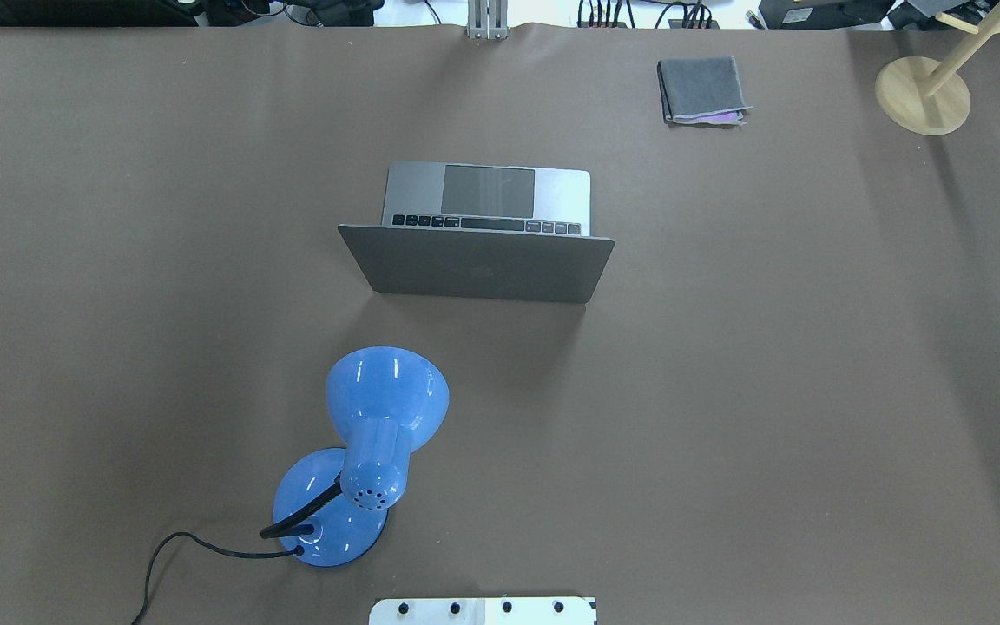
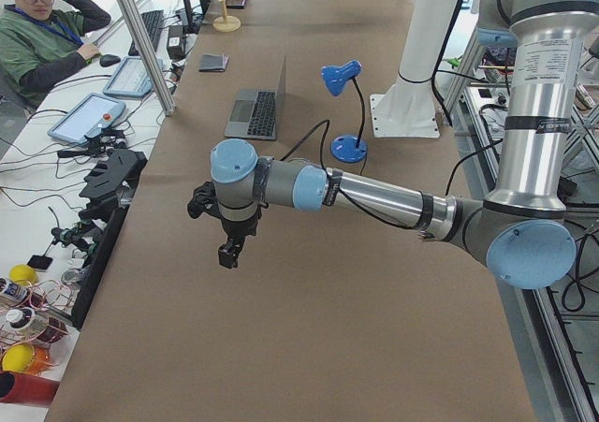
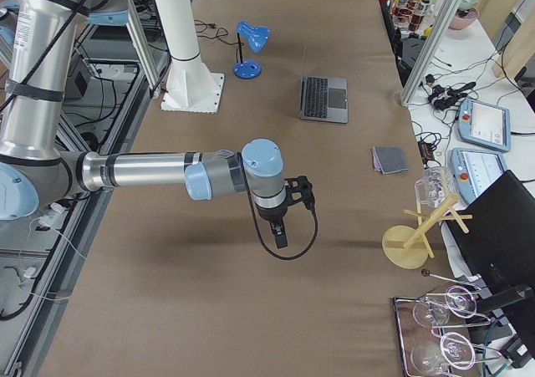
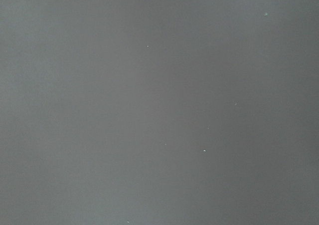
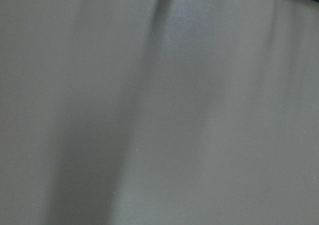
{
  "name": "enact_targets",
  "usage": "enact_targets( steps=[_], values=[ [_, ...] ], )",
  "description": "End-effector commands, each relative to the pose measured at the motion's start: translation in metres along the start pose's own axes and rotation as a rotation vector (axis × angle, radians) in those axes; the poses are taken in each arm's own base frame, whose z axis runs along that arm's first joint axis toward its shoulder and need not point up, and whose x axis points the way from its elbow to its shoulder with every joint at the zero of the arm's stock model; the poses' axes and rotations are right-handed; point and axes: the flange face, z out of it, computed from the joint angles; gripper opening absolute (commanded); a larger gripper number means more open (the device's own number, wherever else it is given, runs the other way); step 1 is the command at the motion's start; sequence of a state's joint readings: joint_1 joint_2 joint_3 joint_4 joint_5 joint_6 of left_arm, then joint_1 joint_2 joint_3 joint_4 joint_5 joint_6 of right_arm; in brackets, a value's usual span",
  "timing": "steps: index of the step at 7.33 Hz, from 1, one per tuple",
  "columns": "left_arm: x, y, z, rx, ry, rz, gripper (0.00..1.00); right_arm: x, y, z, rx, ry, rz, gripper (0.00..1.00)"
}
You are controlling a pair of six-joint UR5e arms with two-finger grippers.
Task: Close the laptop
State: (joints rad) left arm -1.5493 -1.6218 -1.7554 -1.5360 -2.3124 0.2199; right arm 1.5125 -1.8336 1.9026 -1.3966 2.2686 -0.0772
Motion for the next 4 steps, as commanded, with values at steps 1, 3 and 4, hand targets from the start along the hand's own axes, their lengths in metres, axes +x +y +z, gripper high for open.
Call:
enact_targets(
  steps=[1, 3, 4],
  values=[
    [0.0015, -0.0104, -0.0047, 0.114, -0.031, 0.108, 0.98, -0.0014, 0.0000, -0.0001, 0.005, -0.012, -0.003, 1.00],
    [-0.0049, -0.0158, 0.0019, 0.155, -0.031, 0.151, 0.98, -0.0055, -0.0033, -0.0044, 0.016, -0.020, -0.012, 1.00],
    [-0.0024, -0.0179, -0.0013, 0.178, -0.036, 0.171, 0.98, -0.0069, -0.0045, -0.0054, 0.020, -0.026, -0.018, 1.00]
  ],
)
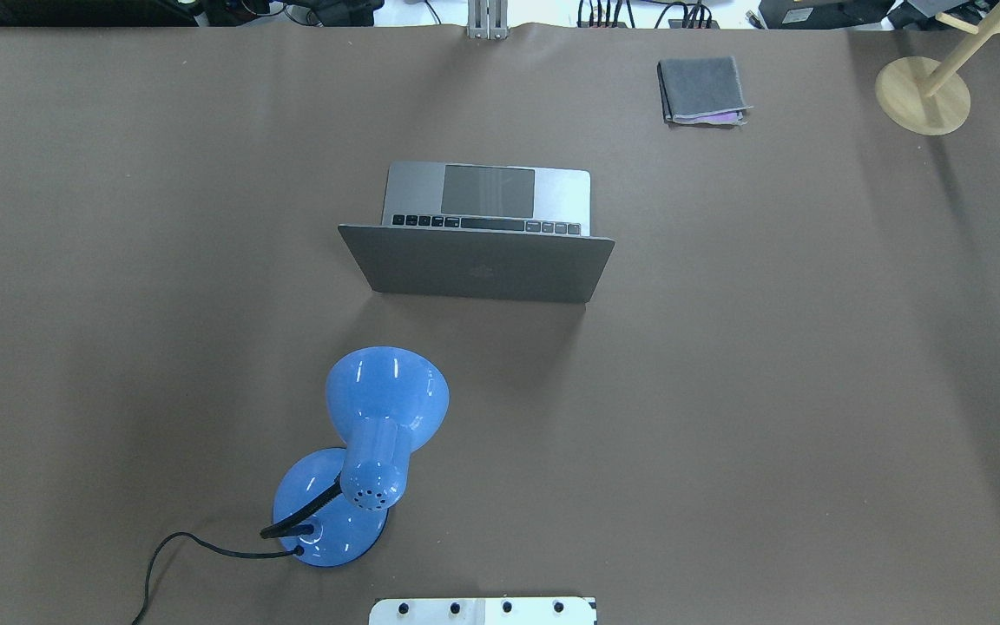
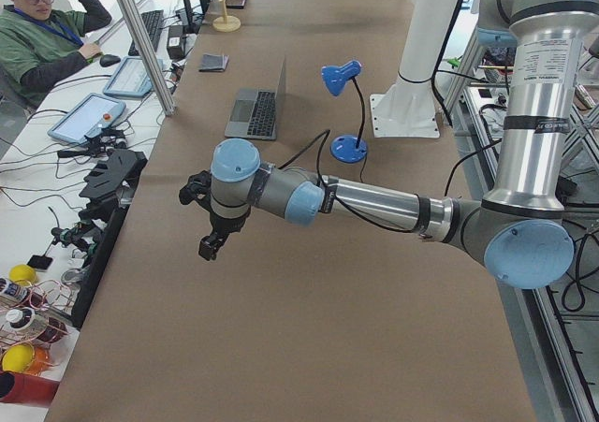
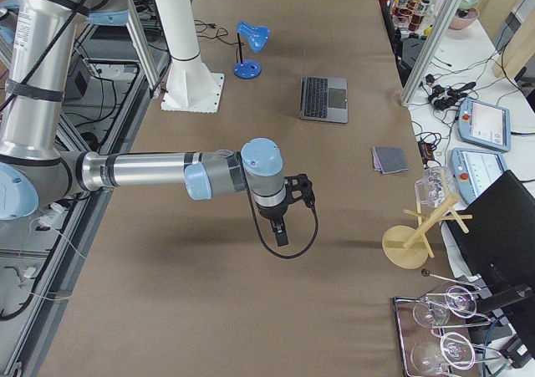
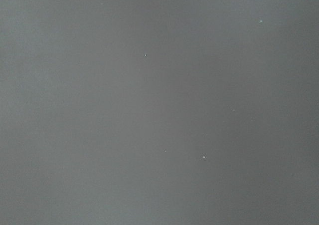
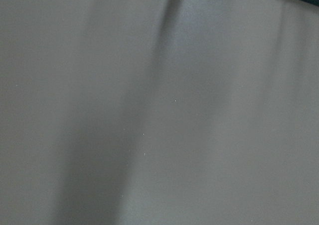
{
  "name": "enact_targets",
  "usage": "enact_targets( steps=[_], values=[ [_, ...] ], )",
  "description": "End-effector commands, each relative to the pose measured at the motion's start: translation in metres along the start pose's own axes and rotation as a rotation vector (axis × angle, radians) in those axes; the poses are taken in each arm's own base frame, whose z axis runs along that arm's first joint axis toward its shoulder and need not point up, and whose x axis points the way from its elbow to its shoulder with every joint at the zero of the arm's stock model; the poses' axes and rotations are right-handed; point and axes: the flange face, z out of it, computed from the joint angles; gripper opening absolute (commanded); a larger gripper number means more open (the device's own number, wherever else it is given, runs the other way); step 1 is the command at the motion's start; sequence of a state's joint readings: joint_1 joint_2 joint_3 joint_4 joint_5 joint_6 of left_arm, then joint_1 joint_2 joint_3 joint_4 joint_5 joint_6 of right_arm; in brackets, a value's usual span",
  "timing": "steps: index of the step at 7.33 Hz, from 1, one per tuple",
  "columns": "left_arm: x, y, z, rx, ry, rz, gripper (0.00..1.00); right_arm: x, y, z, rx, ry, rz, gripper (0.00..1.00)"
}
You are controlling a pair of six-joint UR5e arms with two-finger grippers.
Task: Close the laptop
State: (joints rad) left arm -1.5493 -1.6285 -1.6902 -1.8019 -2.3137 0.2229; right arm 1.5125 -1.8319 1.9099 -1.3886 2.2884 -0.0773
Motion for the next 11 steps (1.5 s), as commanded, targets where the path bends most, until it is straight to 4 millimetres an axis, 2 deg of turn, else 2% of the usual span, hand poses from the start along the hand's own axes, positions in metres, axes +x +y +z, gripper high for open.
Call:
enact_targets(
  steps=[1, 3, 4, 6, 7, 8, 9, 10, 11],
  values=[
    [0.001, -0.003, -0.001, 0.029, -0.002, 0.028, 0.98, -0.005, -0.005, -0.004, 0.028, -0.012, -0.021, 1.00],
    [0.010, -0.012, -0.008, 0.054, 0.036, 0.026, 0.98, -0.016, -0.009, -0.008, 0.045, -0.089, 0.016, 0.99],
    [0.026, -0.026, -0.016, 0.088, 0.107, -0.025, 0.98, -0.033, -0.018, -0.017, 0.074, -0.117, 0.067, 0.99],
    [0.074, -0.043, -0.020, 0.110, 0.264, -0.128, 0.99, -0.080, -0.031, -0.011, 0.098, -0.232, 0.172, 0.98],
    [0.103, -0.050, -0.005, 0.087, 0.344, -0.169, 0.99, -0.115, -0.036, -0.003, 0.114, -0.297, 0.218, 0.94],
    [0.141, -0.056, 0.008, 0.068, 0.443, -0.172, 0.98, -0.150, -0.037, 0.004, 0.109, -0.372, 0.287, 0.74],
    [0.180, -0.061, 0.018, 0.040, 0.530, -0.221, 0.86, -0.182, -0.038, 0.010, 0.086, -0.437, 0.340, 0.42],
    [0.208, -0.063, 0.019, 0.048, 0.583, -0.279, 0.57, -0.212, -0.045, -0.001, 0.082, -0.494, 0.369, 0.08],
    [0.238, -0.067, 0.023, 0.022, 0.640, -0.331, 0.11, -0.246, -0.053, -0.018, 0.073, -0.545, 0.388, 0.00]
  ],
)
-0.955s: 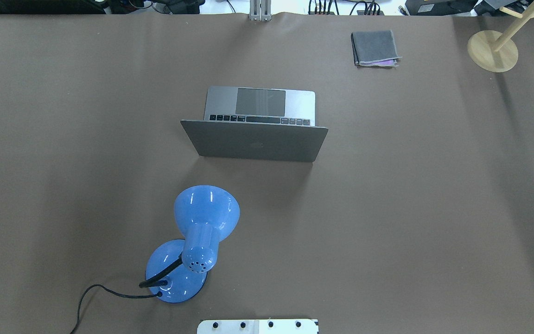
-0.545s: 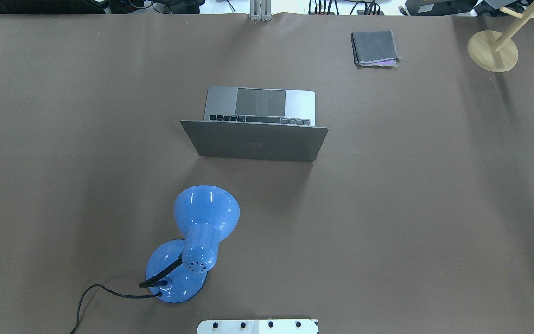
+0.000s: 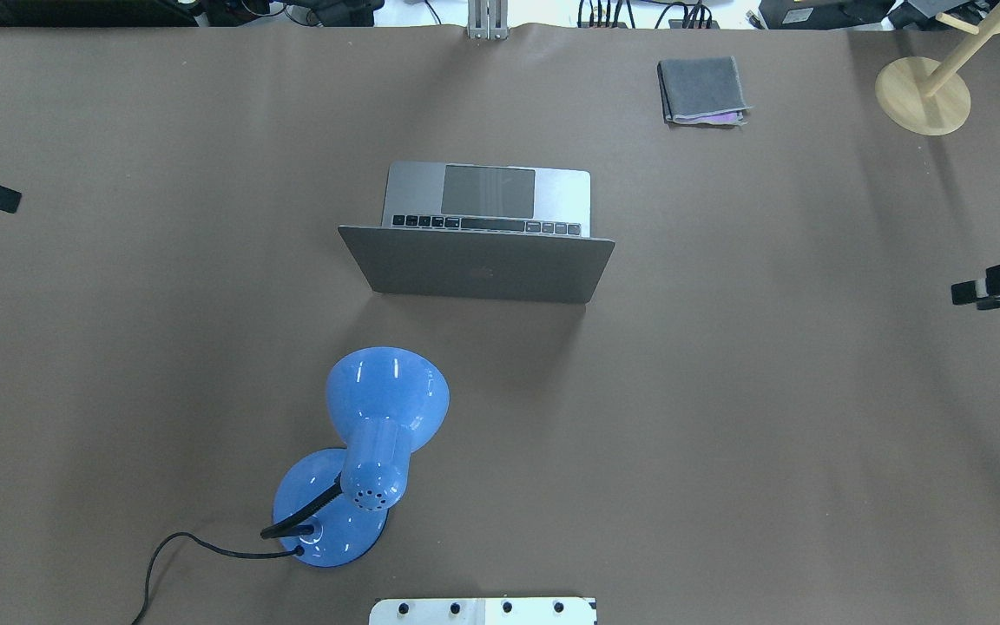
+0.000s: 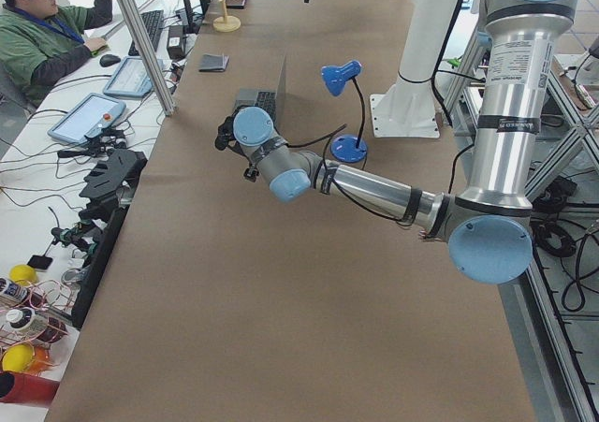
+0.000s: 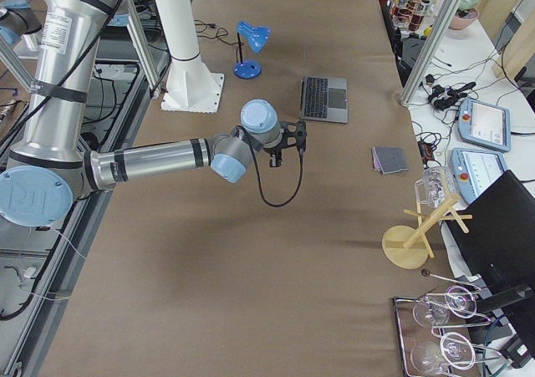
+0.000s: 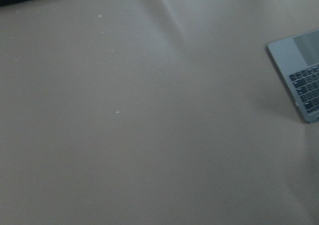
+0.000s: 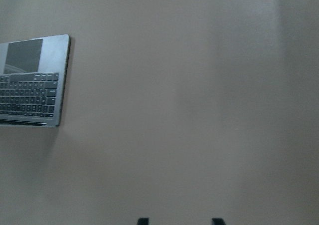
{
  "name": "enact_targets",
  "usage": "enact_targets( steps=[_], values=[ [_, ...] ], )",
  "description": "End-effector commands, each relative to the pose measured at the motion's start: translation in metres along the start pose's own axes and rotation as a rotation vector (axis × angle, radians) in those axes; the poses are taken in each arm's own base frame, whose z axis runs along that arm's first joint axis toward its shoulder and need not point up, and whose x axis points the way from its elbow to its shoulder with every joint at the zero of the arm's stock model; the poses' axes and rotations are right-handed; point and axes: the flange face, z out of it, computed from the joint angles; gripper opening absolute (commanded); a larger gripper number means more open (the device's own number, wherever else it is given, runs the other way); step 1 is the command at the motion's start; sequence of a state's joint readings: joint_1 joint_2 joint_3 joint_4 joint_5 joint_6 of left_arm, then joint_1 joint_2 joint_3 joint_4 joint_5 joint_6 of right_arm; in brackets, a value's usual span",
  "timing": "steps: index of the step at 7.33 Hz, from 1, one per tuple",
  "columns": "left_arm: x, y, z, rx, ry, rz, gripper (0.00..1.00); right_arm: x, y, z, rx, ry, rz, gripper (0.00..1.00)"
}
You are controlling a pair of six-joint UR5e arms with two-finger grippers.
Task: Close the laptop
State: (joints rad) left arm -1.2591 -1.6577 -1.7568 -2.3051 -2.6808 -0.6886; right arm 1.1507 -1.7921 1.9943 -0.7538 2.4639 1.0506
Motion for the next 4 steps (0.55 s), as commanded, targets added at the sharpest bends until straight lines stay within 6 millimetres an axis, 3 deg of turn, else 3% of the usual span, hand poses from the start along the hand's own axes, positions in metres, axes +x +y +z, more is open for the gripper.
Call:
enact_targets(
  steps=[1, 2, 4],
  values=[
    [0.055, 0.005, 0.044, -0.029, 0.117, -0.115, 0.00, -0.070, 0.011, 0.010, -0.033, -0.096, 0.068, 0.00],
    [0.080, 0.000, 0.066, -0.044, 0.142, -0.139, 0.00, -0.095, 0.014, 0.020, -0.062, -0.123, 0.102, 0.00],
    [0.142, -0.009, 0.117, -0.080, 0.186, -0.223, 0.00, -0.158, 0.029, 0.067, -0.072, -0.165, 0.186, 0.00]
  ],
)
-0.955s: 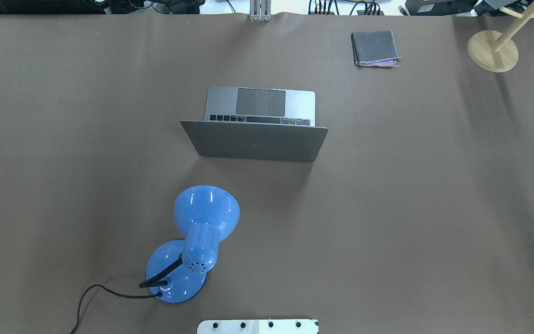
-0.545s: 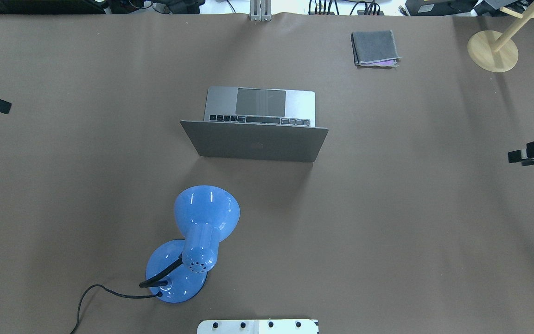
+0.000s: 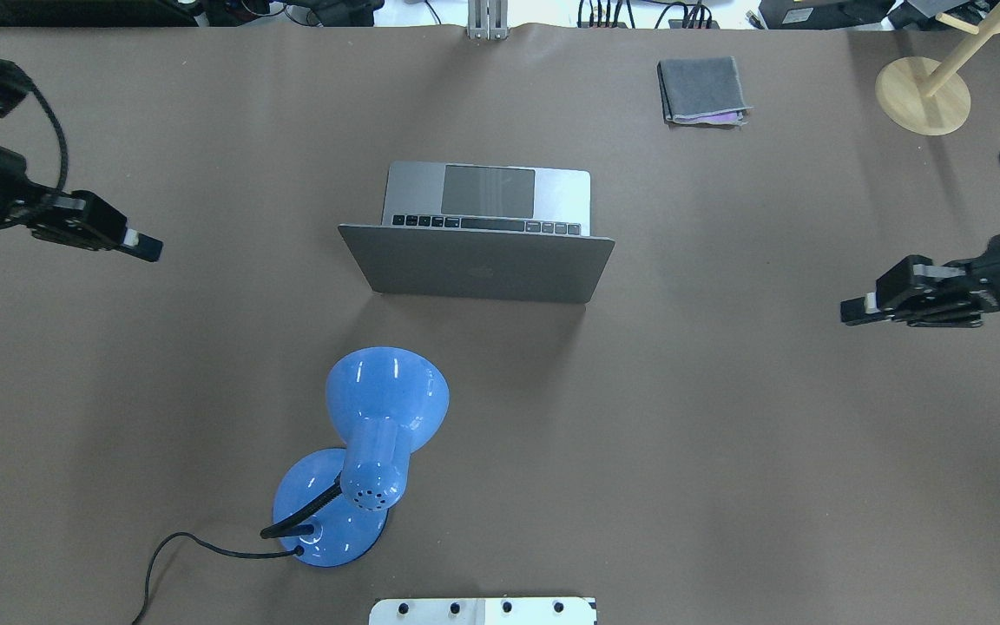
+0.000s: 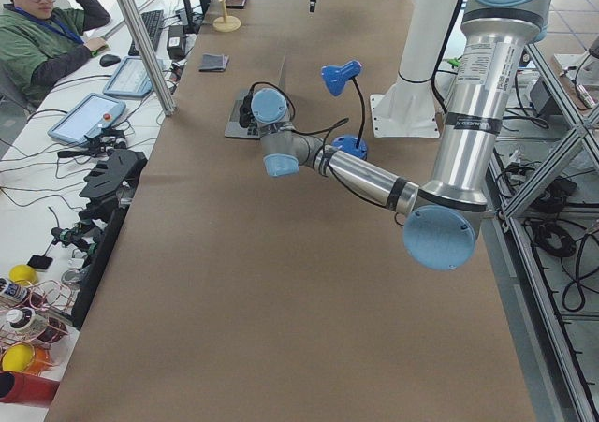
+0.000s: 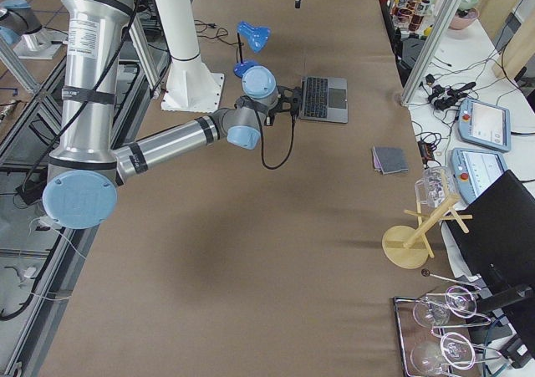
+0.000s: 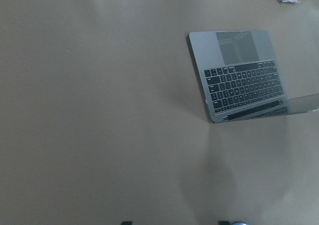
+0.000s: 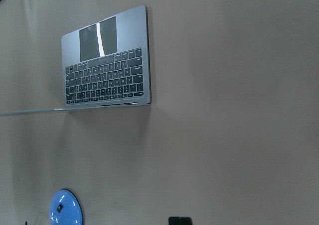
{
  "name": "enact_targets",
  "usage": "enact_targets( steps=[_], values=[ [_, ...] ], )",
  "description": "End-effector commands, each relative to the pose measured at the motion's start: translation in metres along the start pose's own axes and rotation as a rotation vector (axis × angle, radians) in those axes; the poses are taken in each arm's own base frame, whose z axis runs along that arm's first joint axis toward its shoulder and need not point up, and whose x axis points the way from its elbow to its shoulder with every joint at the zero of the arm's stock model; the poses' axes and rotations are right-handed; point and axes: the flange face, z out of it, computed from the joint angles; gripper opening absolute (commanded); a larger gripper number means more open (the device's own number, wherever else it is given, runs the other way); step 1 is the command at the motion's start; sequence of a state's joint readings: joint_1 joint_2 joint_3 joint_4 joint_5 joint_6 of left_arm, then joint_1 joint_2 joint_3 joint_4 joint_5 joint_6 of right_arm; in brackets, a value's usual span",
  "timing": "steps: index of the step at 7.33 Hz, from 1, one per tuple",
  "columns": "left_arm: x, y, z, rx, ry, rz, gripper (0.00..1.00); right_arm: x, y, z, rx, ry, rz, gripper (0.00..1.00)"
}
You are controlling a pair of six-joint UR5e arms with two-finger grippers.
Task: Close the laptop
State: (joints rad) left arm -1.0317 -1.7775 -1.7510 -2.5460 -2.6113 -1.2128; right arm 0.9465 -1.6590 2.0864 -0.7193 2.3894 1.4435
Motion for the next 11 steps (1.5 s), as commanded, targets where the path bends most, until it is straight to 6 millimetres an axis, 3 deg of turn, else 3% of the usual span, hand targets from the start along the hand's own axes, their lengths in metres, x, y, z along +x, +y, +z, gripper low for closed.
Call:
enact_targets(
  steps=[1, 3, 5, 7, 8, 11],
  values=[
    [0.055, 0.001, 0.051, -0.029, 0.056, -0.060, 0.00, -0.054, 0.025, 0.064, 0.039, -0.046, 0.056, 0.00],
    [0.087, 0.009, 0.092, -0.019, 0.079, -0.082, 0.00, -0.065, 0.043, 0.098, 0.079, -0.040, 0.053, 0.00],
    [0.105, 0.011, 0.124, -0.009, 0.085, -0.083, 0.00, -0.121, 0.041, 0.130, 0.113, -0.005, 0.085, 0.00],
    [0.105, -0.008, 0.140, 0.015, 0.070, -0.090, 0.00, -0.142, 0.043, 0.151, 0.130, 0.015, 0.085, 0.00],
    [0.103, -0.014, 0.146, 0.018, 0.063, -0.094, 0.00, -0.150, 0.034, 0.167, 0.140, 0.016, 0.085, 0.00],
    [0.095, -0.024, 0.153, 0.054, 0.040, -0.110, 0.00, -0.164, 0.017, 0.182, 0.173, 0.055, 0.088, 0.00]
  ],
)
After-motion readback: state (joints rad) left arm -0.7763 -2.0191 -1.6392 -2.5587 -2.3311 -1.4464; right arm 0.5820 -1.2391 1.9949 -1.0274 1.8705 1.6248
